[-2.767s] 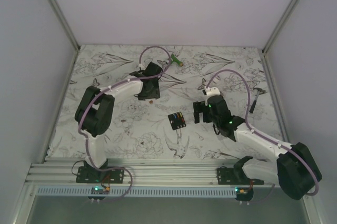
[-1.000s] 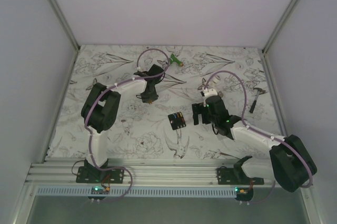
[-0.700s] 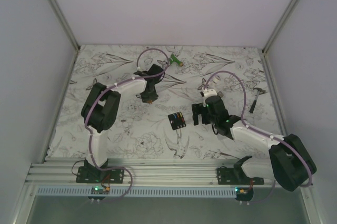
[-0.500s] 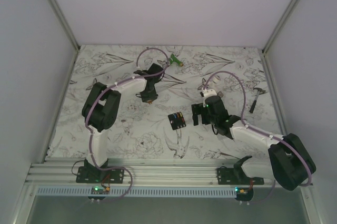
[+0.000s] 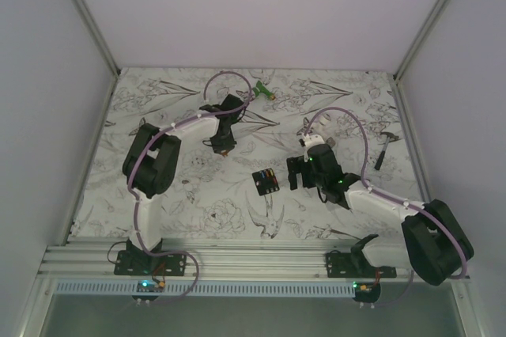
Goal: Snap on the fuse box
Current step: Pick up the fuse from the center of the board.
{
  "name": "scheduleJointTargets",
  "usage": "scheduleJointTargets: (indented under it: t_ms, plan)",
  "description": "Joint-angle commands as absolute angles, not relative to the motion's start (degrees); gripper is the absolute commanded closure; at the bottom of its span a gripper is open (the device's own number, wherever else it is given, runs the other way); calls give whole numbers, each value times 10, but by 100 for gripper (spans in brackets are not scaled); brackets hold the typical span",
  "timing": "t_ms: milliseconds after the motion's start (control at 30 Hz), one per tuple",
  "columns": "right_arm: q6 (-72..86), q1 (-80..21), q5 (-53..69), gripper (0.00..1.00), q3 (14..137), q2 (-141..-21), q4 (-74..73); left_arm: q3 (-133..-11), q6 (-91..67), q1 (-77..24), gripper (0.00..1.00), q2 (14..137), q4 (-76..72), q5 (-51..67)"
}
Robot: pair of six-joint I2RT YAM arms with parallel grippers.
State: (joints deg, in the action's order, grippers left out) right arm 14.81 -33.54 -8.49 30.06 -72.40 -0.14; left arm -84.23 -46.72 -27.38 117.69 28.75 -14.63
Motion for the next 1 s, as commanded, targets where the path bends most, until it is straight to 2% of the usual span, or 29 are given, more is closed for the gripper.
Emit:
scheduleJointTargets:
  t_ms: [0, 500, 967]
  plan:
    - [142, -331, -77, 0, 313, -713, 24, -817, -476, -270, 76, 1181, 317, -123]
    - [188, -334, 7, 0, 290, -647, 51, -755, -454, -309, 79, 1068, 315, -98]
    - [213, -339, 9, 0, 265, -626, 39, -646, -362, -365, 81, 1023, 316, -45]
